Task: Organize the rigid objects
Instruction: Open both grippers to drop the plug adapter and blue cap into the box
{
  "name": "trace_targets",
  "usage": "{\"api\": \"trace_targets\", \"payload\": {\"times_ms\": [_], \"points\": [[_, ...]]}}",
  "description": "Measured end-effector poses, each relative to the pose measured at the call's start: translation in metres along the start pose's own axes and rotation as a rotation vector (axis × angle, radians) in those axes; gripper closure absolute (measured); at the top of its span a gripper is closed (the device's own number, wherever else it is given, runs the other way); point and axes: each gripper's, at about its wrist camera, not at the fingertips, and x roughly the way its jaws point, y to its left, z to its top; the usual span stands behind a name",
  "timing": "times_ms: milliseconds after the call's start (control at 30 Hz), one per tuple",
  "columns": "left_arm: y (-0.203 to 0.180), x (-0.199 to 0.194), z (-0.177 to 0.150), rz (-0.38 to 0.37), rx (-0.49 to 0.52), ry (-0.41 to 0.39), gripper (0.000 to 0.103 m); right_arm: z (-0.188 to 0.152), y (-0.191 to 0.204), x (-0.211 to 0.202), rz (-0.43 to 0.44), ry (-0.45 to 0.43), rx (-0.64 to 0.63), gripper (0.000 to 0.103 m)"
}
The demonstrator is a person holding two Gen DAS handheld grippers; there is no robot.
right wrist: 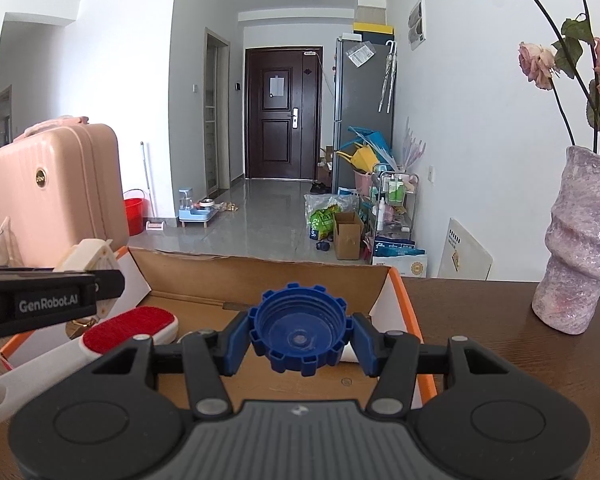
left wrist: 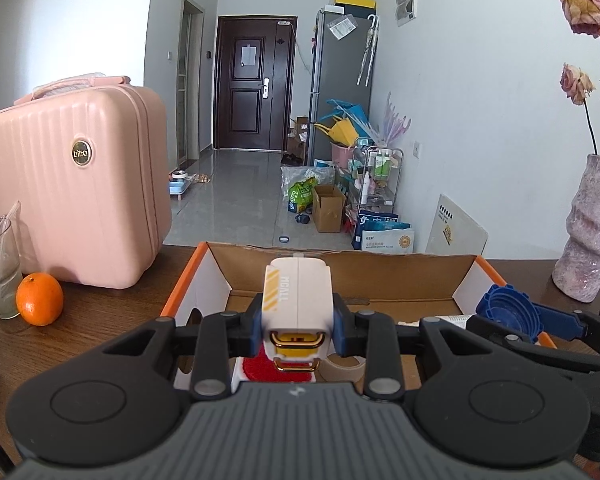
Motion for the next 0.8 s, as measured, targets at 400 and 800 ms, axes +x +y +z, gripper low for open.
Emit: {"api": "trace_targets", "payload": {"times_ms": [400, 800], "points": [[0.01, -0.011, 0.002, 0.051, -0.018, -0.031, 0.012, 0.004, -0.003, 0.0, -0.015, 0.005, -0.001, 0.01], [0.018, -0.014, 0.004, 0.082, -0.037, -0.039, 0.0, 0.005, -0.003, -0.002, -0.053, 0.007, 0.003, 0.0]]}}
